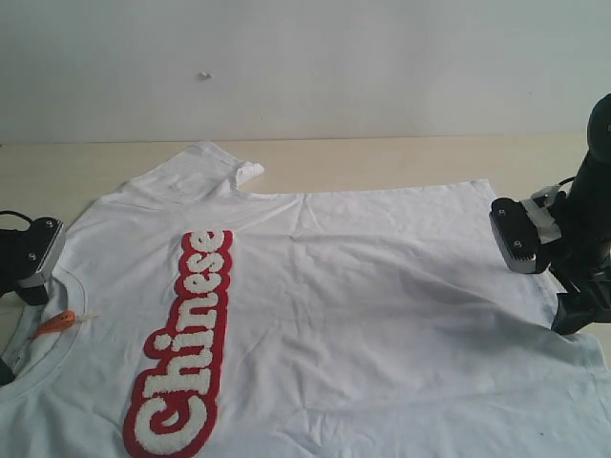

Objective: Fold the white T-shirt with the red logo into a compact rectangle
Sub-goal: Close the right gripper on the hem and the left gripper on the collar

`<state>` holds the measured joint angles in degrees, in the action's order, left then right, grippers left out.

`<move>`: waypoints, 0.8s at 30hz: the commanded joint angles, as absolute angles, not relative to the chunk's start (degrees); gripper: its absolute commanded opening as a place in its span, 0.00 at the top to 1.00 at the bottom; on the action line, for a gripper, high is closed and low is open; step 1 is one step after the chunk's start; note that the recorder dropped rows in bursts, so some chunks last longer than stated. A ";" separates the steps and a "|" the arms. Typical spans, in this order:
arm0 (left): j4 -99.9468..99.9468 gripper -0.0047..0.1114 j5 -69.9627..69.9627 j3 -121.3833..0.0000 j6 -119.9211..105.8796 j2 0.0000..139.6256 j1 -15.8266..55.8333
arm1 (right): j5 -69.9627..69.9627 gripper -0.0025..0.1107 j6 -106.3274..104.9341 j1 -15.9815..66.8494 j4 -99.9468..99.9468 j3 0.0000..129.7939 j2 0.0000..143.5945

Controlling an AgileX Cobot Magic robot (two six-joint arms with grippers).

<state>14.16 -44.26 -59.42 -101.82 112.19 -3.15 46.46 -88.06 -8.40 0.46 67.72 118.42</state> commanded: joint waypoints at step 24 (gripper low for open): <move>15.93 0.06 -45.19 -58.13 -101.53 114.58 -2.87 | 42.69 0.98 -89.51 -8.65 -5.68 65.12 125.39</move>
